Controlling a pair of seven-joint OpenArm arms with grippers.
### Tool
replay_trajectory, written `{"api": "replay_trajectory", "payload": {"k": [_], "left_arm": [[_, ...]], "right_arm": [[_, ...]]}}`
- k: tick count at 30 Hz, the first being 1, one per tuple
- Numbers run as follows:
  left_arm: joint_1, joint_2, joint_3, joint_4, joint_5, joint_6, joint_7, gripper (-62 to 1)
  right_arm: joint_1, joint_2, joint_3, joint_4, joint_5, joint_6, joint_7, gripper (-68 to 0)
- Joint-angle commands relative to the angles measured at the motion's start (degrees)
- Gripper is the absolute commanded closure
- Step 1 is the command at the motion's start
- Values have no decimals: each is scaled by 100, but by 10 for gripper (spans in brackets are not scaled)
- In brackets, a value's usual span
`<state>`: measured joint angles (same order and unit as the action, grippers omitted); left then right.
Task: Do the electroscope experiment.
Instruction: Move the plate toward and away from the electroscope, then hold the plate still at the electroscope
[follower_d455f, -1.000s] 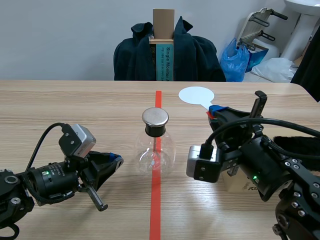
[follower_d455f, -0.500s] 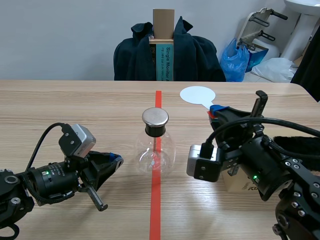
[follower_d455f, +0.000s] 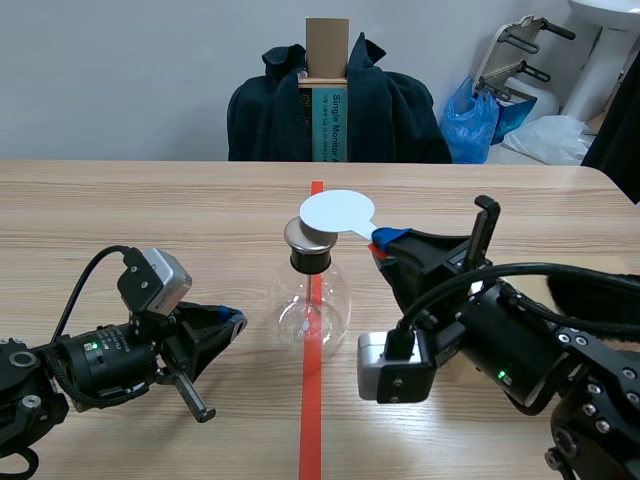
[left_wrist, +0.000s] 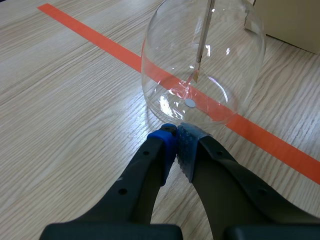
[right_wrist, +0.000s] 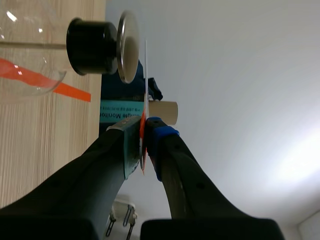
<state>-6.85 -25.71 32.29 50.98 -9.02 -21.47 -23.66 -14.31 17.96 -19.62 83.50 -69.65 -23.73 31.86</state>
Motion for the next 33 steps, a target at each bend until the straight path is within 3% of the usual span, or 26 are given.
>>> {"api": "replay_trajectory", "payload": {"k": [1, 33], "left_arm": [[-76, 44, 0, 70, -33, -7, -74, -31], [-76, 44, 0, 70, -33, -7, -76, -32]], "right_arm": [[81, 48, 4, 116, 59, -85, 72, -6], [81, 48, 4, 116, 59, -85, 129, -6]]}}
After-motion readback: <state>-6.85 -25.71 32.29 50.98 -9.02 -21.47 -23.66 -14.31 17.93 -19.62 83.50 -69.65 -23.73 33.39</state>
